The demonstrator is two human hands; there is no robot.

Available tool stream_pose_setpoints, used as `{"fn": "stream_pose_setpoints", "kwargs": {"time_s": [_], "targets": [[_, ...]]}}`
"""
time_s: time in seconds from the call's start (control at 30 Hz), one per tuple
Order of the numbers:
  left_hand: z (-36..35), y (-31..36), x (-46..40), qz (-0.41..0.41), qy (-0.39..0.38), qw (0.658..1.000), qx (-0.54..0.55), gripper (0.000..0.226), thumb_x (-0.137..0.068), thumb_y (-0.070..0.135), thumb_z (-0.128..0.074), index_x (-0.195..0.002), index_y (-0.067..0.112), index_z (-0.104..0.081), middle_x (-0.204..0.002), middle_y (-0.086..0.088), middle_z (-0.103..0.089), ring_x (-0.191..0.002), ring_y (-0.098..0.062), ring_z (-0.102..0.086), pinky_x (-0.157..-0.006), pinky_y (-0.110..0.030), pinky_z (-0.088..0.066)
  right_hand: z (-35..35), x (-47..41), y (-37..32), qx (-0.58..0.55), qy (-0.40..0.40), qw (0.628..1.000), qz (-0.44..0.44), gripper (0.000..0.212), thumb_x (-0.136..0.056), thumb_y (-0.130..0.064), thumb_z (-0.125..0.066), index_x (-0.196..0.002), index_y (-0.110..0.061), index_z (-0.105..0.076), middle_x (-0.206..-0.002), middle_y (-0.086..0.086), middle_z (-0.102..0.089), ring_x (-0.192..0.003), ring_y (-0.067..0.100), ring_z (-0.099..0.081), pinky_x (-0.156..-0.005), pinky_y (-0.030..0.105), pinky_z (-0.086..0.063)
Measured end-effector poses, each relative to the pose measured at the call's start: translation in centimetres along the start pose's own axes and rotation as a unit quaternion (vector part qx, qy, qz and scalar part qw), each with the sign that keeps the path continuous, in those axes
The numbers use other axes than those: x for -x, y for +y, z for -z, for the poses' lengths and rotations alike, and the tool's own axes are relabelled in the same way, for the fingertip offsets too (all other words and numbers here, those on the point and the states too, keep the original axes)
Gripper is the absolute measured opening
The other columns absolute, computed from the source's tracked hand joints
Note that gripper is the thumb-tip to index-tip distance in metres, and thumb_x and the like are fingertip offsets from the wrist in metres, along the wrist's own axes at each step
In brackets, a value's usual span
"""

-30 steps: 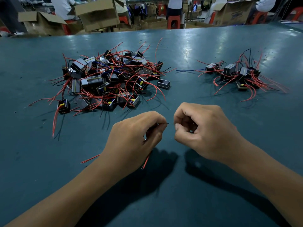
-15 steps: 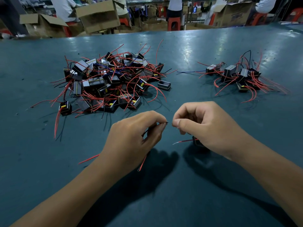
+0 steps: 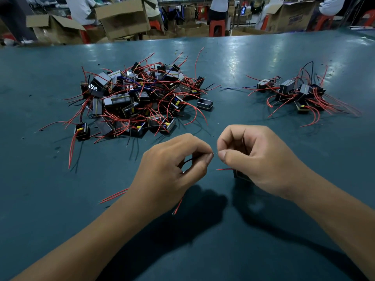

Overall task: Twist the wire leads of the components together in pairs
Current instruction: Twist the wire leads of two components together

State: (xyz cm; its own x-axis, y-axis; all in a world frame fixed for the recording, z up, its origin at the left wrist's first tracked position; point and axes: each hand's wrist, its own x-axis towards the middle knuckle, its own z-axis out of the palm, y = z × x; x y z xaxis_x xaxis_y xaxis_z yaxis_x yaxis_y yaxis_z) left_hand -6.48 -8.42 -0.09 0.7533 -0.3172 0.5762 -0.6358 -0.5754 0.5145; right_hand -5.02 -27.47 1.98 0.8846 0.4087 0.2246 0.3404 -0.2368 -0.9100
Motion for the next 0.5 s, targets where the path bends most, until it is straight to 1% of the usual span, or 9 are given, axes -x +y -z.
{"fn": "stream_pose_setpoints", "kwargs": {"time_s": [0.07,0.1,0.17,0.23,0.27,0.4,0.5], "targets": [[0.07,0.21,0.0,0.01,0.001,1.0,0.009,0.008,-0.085,0.009,-0.066,-0.083,0.016,-0.068,-0.073,0.019,-0.053,-0.065,0.003,-0.047,-0.062,-0.016,-0.032,-0.25,0.17,0.02,0.065,0.014,0.997,0.046,0.013,-0.078,-0.007,-0.063,-0.071,-0.017,-0.058,-0.054,-0.011,-0.048,-0.047,0.002,-0.037,-0.048,0.012,-0.031],[0.07,0.33,0.01,0.013,0.001,1.0,0.012,0.008,-0.083,0.008,-0.066,-0.081,0.016,-0.068,-0.072,0.019,-0.053,-0.064,0.003,-0.046,-0.061,-0.014,-0.03,-0.35,0.27,0.05,0.111,0.024,0.991,0.074,0.012,-0.076,-0.008,-0.062,-0.072,-0.019,-0.058,-0.055,-0.011,-0.048,-0.048,0.003,-0.039,-0.05,0.011,-0.031],[0.01,0.56,0.03,0.02,0.002,1.0,0.022,0.007,-0.082,0.009,-0.066,-0.08,0.016,-0.068,-0.07,0.017,-0.054,-0.061,0.002,-0.045,-0.059,-0.013,-0.029,-0.34,0.42,0.03,0.219,0.035,0.965,0.141,0.011,-0.075,-0.008,-0.064,-0.074,-0.017,-0.058,-0.059,-0.013,-0.049,-0.053,0.004,-0.043,-0.054,0.009,-0.032],[0.01,0.71,0.08,0.025,0.007,0.999,0.033,0.006,-0.082,0.009,-0.066,-0.079,0.015,-0.068,-0.069,0.016,-0.054,-0.058,0.001,-0.044,-0.057,-0.012,-0.029,-0.27,0.5,-0.05,0.284,0.033,0.94,0.185,0.005,-0.075,-0.01,-0.062,-0.077,-0.013,-0.058,-0.065,-0.012,-0.05,-0.059,0.006,-0.044,-0.058,0.009,-0.032],[0.03,0.74,0.1,0.026,0.009,0.999,0.037,0.006,-0.082,0.009,-0.066,-0.079,0.014,-0.068,-0.068,0.017,-0.053,-0.058,0.002,-0.043,-0.057,-0.012,-0.029,-0.23,0.5,-0.07,0.298,0.032,0.933,0.198,0.001,-0.076,-0.012,-0.059,-0.077,-0.011,-0.059,-0.066,-0.011,-0.049,-0.06,0.007,-0.043,-0.06,0.009,-0.033],[-0.27,0.73,0.21,0.033,0.019,0.998,0.044,0.006,-0.082,0.009,-0.066,-0.079,0.014,-0.068,-0.066,0.02,-0.051,-0.055,0.001,-0.042,-0.056,-0.012,-0.029,-0.19,0.49,-0.06,0.332,0.03,0.919,0.212,0.007,-0.077,-0.016,-0.055,-0.077,-0.011,-0.058,-0.069,-0.013,-0.045,-0.062,0.004,-0.037,-0.061,0.008,-0.031],[-0.07,0.34,0.18,0.052,0.053,0.995,0.072,0.007,-0.084,0.012,-0.064,-0.079,0.016,-0.066,-0.064,0.019,-0.051,-0.054,-0.001,-0.043,-0.055,-0.014,-0.03,-0.01,0.42,0.18,0.36,0.041,0.91,0.201,0.002,-0.076,-0.012,-0.06,-0.076,-0.011,-0.058,-0.067,-0.012,-0.046,-0.06,0.006,-0.036,-0.057,0.014,-0.032]]}}
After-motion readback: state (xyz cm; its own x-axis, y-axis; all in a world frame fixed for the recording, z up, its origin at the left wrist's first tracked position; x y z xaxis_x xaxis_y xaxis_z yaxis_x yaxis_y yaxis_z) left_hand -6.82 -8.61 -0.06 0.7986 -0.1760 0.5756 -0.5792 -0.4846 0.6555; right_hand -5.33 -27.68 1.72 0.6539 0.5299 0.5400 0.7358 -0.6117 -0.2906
